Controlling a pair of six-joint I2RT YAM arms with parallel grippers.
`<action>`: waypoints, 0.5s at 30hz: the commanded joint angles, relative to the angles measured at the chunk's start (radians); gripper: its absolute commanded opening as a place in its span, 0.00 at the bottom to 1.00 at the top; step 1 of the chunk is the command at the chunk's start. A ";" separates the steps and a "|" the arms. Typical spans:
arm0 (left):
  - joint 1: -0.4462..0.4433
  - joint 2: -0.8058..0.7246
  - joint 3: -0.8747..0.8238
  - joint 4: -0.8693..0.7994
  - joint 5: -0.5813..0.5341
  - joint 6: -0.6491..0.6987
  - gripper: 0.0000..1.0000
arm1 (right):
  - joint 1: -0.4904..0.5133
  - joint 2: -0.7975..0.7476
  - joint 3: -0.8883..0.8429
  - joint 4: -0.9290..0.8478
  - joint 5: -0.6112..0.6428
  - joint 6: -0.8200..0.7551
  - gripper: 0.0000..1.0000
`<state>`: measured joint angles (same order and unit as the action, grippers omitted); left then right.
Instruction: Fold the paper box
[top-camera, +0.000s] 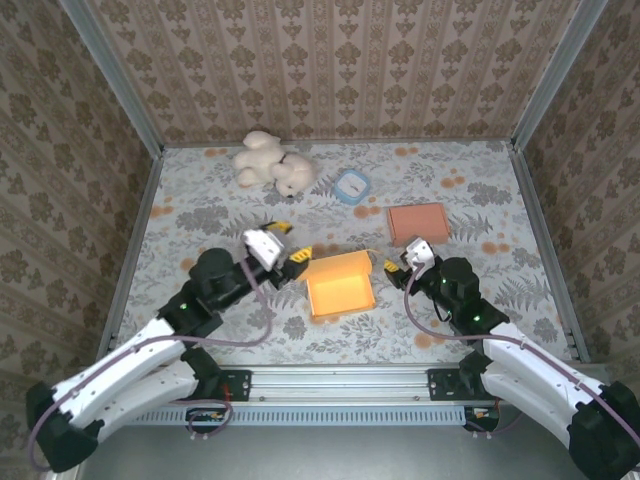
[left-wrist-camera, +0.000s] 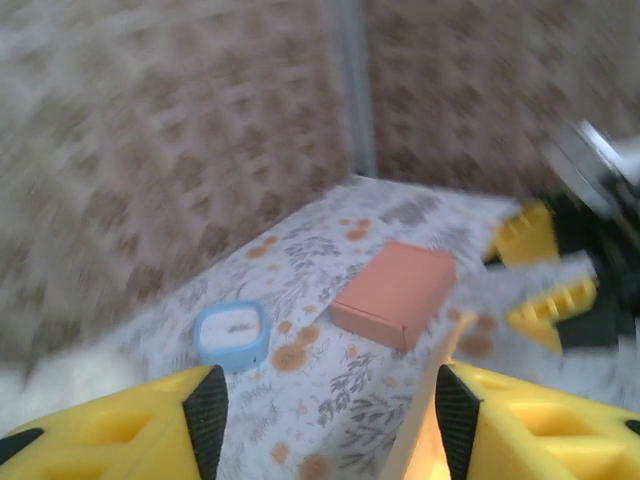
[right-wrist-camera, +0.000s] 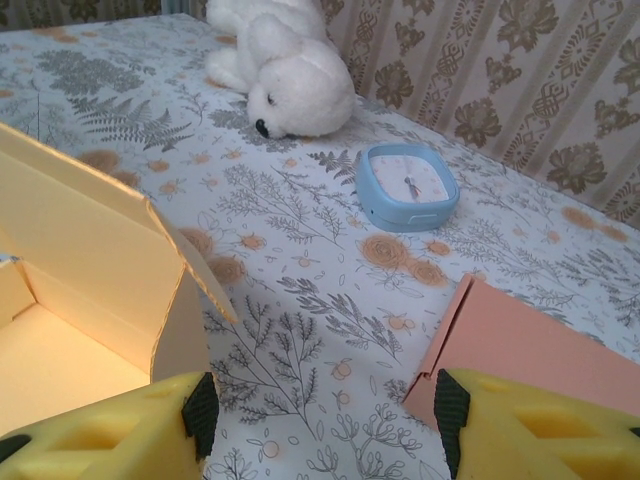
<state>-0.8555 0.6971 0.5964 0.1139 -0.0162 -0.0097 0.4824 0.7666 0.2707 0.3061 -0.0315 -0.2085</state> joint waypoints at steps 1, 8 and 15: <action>0.017 -0.037 0.020 -0.344 -0.333 -0.591 0.65 | 0.007 -0.005 0.039 -0.031 0.024 0.064 0.63; 0.064 0.005 -0.028 -0.385 -0.309 -0.998 0.74 | 0.010 0.034 0.074 -0.087 -0.004 0.089 0.62; 0.065 0.158 0.054 -0.532 -0.337 -1.396 0.77 | 0.028 0.072 0.101 -0.101 -0.004 0.103 0.62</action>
<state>-0.7967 0.8055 0.5964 -0.3462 -0.3305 -1.1496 0.4927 0.8158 0.3256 0.2272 -0.0326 -0.1303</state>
